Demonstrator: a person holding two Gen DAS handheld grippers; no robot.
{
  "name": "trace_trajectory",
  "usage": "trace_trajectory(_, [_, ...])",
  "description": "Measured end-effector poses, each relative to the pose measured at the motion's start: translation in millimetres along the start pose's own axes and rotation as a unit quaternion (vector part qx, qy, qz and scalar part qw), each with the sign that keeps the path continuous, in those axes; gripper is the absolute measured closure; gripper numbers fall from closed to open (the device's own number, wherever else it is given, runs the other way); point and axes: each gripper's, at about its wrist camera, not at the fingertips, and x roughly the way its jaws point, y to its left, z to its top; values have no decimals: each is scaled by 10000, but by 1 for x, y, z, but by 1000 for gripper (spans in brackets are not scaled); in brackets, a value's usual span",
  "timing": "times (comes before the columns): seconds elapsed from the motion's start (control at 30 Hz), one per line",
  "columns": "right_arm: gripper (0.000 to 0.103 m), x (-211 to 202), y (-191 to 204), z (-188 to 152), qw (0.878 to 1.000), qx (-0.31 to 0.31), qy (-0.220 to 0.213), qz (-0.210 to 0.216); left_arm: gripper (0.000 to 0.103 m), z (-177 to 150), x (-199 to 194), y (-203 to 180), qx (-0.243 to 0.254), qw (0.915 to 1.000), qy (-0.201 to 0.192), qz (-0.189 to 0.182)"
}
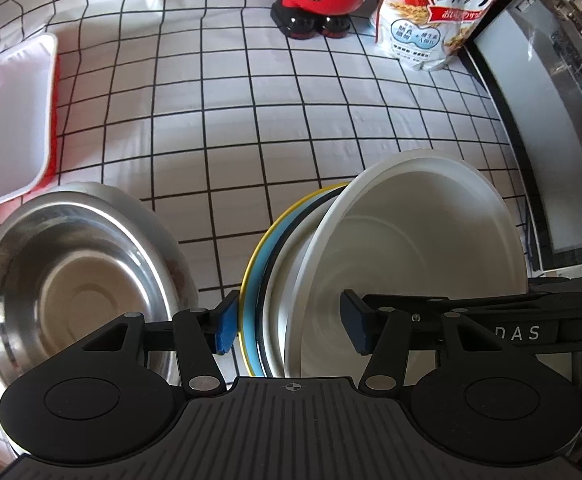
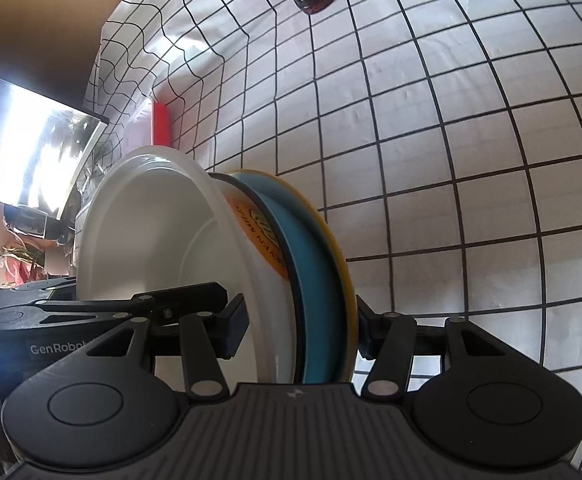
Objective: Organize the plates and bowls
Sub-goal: 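Carry the bowl stack over the steel bowl and lower it inside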
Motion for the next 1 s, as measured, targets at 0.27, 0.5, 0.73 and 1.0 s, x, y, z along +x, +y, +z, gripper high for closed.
trace_trajectory(0.27, [46, -12, 54, 5, 9994, -325, -35, 71, 46, 0, -55, 26, 97, 9993, -367, -38])
trace_trajectory(0.5, [46, 24, 126, 3, 9957, -872, 125, 292, 46, -6, -97, 92, -189, 9981, -553, 210])
trace_trajectory(0.73, [46, 93, 160, 4, 9928, -899, 722, 320, 46, -17, -89, 161, -725, 9962, -396, 258])
trace_trajectory(1.0, [45, 132, 170, -2, 9903, -943, 1017, 30, 50, -25, -65, 202, -888, 9957, -259, 106])
